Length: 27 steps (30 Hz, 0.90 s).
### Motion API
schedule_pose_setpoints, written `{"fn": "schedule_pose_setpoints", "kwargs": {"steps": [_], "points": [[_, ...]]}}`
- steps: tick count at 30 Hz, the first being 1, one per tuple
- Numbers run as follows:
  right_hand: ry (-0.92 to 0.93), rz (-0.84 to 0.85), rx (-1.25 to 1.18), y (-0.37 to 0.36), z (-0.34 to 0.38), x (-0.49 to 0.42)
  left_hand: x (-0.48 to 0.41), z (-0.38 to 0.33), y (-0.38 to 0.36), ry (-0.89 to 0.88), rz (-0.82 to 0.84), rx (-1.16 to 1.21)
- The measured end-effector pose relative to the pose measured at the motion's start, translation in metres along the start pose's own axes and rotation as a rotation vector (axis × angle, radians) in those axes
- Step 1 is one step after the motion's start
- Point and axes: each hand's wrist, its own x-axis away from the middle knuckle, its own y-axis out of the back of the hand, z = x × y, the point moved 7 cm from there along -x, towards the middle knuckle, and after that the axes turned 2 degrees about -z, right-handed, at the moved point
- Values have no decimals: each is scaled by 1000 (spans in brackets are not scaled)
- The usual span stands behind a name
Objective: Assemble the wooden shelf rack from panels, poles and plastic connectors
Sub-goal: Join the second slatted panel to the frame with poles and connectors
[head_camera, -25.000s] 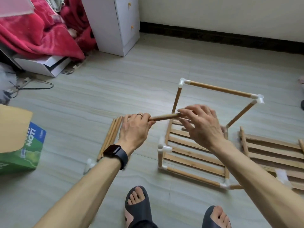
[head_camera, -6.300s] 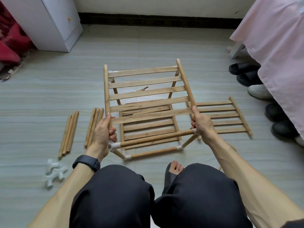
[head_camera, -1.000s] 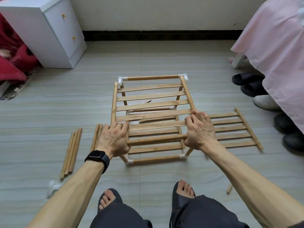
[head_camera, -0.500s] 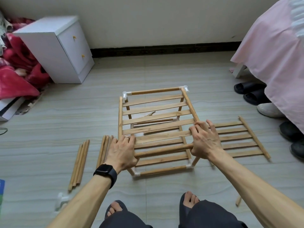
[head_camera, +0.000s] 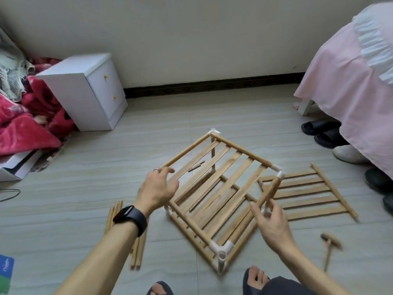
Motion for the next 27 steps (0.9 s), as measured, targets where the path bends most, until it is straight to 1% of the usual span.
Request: {"fn": "schedule_pose_setpoints", "kwargs": {"steps": [2, 3, 4, 7, 9, 13, 16, 17, 18, 19, 20, 22, 23, 25, 27], "points": [[-48, 179, 4, -36, -2, 29, -20, 31, -2, 116, 36, -64], [-43, 209, 22, -47, -2, 34, -28, 42, -4, 159, 58, -73], [-31, 197, 36, -52, 0, 32, -35, 50, -6, 195, 71, -70], [-4, 136, 31, -47, 11, 7, -52, 62, -16, 243, 84, -60], [13, 99, 79, -30, 18, -21, -56, 65, -26, 262, 117, -45], [75, -21, 294, 9, 29, -79, -38, 55, -49, 273, 200, 91], [128, -170, 583, 34, 43, -103, -12, 39, -64, 269, 218, 153], [172, -233, 647, 37, 50, -102, -2, 36, -72, 274, 234, 203], [240, -299, 644, 39, 58, -96, 7, 30, -80, 275, 258, 267], [347, -338, 601, 35, 71, -84, 15, 27, -88, 286, 283, 348], [486, -325, 555, 22, 85, -67, 25, 25, -95, 308, 298, 441], [731, -174, 556, -18, 101, -23, 44, 22, -107, 362, 323, 616], [830, -84, 612, -41, 103, -1, 54, 22, -112, 387, 335, 681], [965, 82, 774, -82, 97, 32, 69, 22, -115, 401, 329, 747], [979, 227, 896, -107, 86, 43, 81, 25, -115, 413, 304, 772]]}}
